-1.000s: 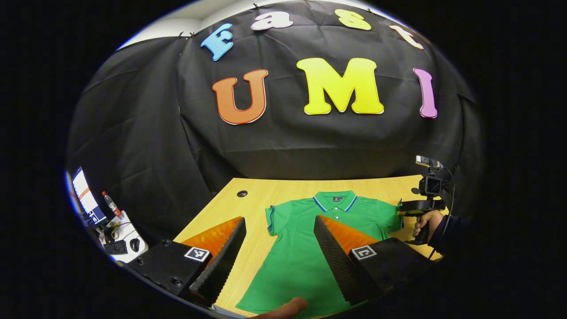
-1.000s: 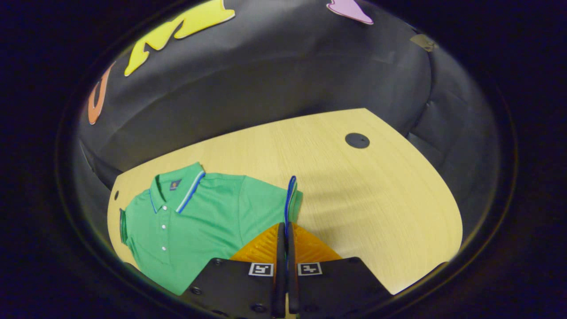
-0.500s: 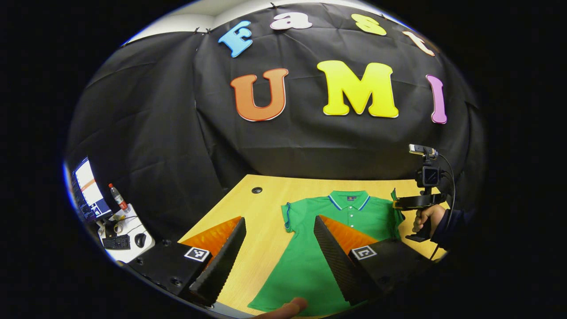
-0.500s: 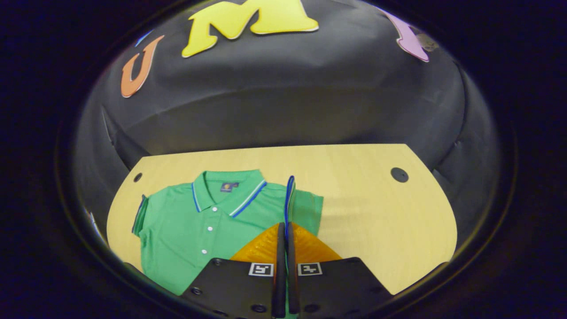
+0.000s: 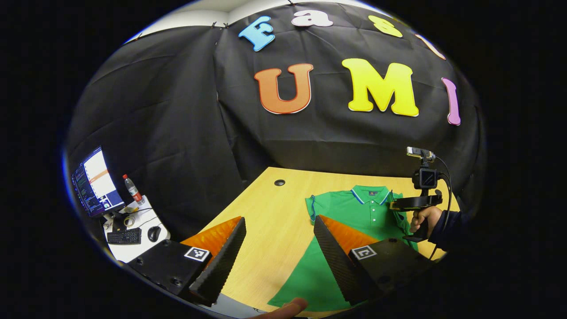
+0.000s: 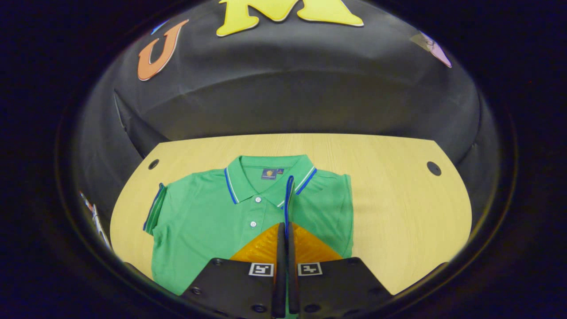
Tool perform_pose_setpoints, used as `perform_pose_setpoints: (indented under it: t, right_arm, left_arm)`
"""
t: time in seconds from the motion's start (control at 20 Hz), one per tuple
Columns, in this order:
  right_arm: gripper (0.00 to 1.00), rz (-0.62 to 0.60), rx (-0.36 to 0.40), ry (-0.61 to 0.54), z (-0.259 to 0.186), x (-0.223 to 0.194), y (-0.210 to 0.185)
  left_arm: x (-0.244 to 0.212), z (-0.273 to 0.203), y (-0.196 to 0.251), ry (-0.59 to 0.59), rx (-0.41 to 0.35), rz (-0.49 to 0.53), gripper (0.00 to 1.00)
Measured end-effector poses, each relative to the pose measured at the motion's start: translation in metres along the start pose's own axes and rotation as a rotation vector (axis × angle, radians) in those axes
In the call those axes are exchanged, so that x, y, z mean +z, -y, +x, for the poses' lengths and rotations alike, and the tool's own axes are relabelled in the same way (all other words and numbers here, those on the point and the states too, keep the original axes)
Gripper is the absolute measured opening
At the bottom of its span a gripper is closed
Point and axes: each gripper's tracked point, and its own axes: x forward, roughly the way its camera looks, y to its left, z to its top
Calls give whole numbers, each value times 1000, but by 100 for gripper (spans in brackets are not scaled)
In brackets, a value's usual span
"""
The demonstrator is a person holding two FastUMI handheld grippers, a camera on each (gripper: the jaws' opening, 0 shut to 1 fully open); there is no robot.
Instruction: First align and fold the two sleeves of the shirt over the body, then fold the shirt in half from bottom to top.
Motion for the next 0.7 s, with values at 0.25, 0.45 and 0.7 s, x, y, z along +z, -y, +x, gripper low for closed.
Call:
perform_pose_setpoints:
  t: [0.25,0.45,0.7]
  right_arm:
    - [5,32,9,-20,-3,-4,-5]
    - [31,61,43,2,-30,-2,-12]
    - [63,52,56,81,-99,13,-3]
  left_arm:
    - [-5,5,-16,1,2,10,100]
    - [-12,24,-23,1,-22,21,100]
    - [-15,92,-6,-17,-90,20,100]
